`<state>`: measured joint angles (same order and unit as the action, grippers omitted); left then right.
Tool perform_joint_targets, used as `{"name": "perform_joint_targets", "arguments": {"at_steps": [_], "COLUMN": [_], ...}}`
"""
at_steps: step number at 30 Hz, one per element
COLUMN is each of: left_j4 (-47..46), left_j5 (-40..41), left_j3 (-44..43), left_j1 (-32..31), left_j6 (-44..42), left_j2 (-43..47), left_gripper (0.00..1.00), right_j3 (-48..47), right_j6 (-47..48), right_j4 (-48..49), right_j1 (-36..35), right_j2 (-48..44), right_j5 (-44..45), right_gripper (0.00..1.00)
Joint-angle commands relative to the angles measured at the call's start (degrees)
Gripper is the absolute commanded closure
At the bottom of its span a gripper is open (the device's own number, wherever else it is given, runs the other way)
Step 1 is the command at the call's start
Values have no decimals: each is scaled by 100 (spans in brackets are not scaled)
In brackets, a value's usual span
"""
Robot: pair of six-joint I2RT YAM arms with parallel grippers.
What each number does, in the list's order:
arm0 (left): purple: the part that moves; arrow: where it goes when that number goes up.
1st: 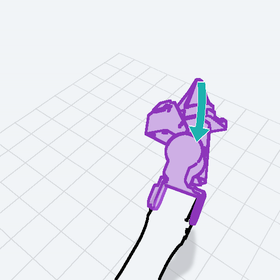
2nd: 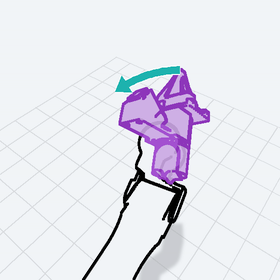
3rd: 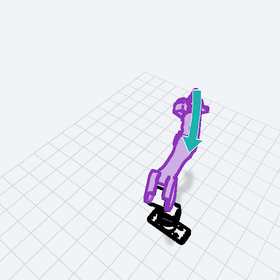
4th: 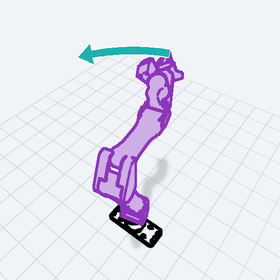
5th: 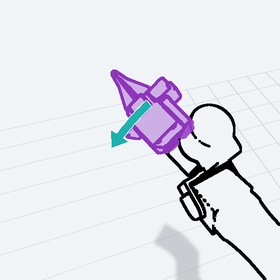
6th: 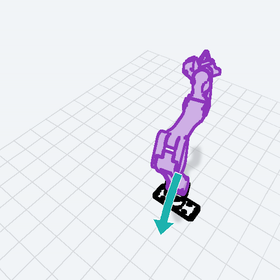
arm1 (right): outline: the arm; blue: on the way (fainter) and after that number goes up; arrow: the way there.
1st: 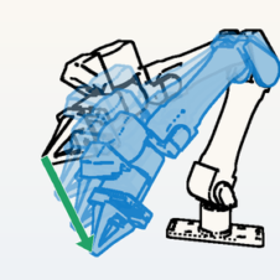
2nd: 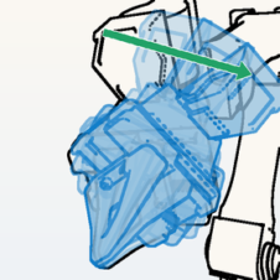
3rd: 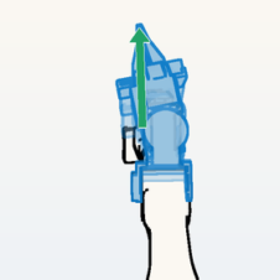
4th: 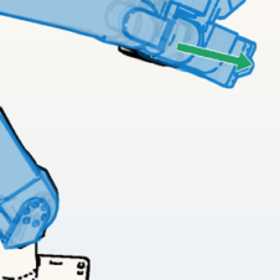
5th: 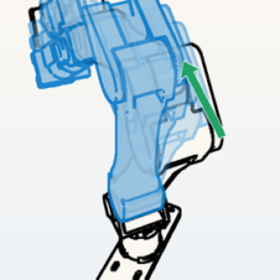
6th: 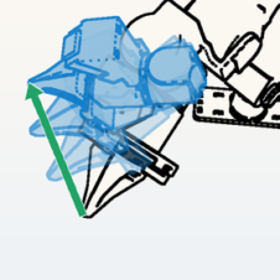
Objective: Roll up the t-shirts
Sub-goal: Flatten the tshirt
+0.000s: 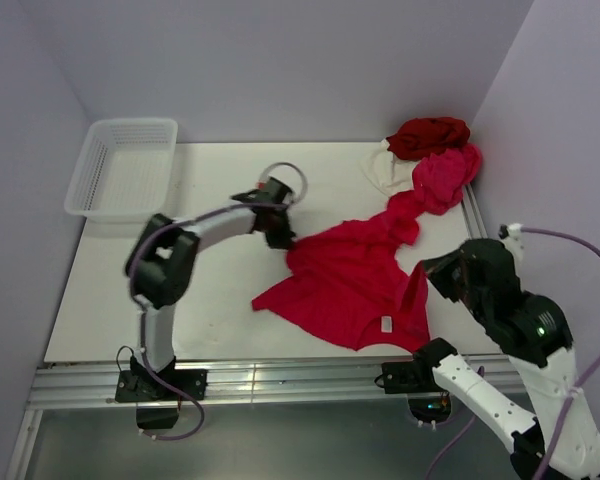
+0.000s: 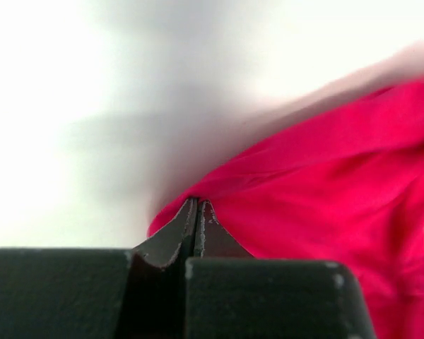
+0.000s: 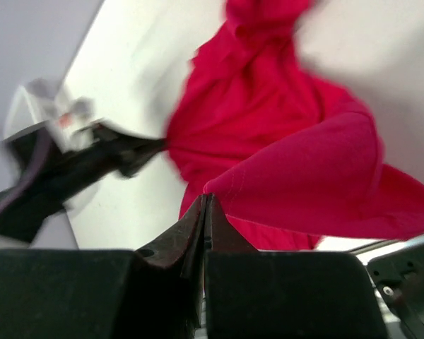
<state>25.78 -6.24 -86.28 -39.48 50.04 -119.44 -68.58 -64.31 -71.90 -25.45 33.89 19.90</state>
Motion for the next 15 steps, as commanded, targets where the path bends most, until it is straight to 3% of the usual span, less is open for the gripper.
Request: {"name": "perform_joint_targets", "arguments": {"at_steps": [1,5,9,10,13,15], "left_j4": [93,50,138,303,882,1769], "left_j5": [598,853,1010,1246,1599,1783], "left_j3": [979,2850,4512,4993,5436,5368], "left_j1": [1431,1646,594,-96,-1337,-1535], "left_j6": [146,828,2200,2533,3756,4057], "left_j2": [1824,3834,5165,5411,6413,7073], "left_gripper": [100,100,100,96,79,66], "right_j3": [81,-533,-455,-316,-165,-86], "right_j6": [515,745,727,727,605,473], "right_j4": [1176,1355,1117,1056,740,642], "right_j1": [32,32,40,40,137,233], "right_j2": [679,1557,1411,1340,1208,1103], "right_j5": [-381,-602,-347,-225,-83,-39], "right_gripper": [100,100,100,100,100,100]}}
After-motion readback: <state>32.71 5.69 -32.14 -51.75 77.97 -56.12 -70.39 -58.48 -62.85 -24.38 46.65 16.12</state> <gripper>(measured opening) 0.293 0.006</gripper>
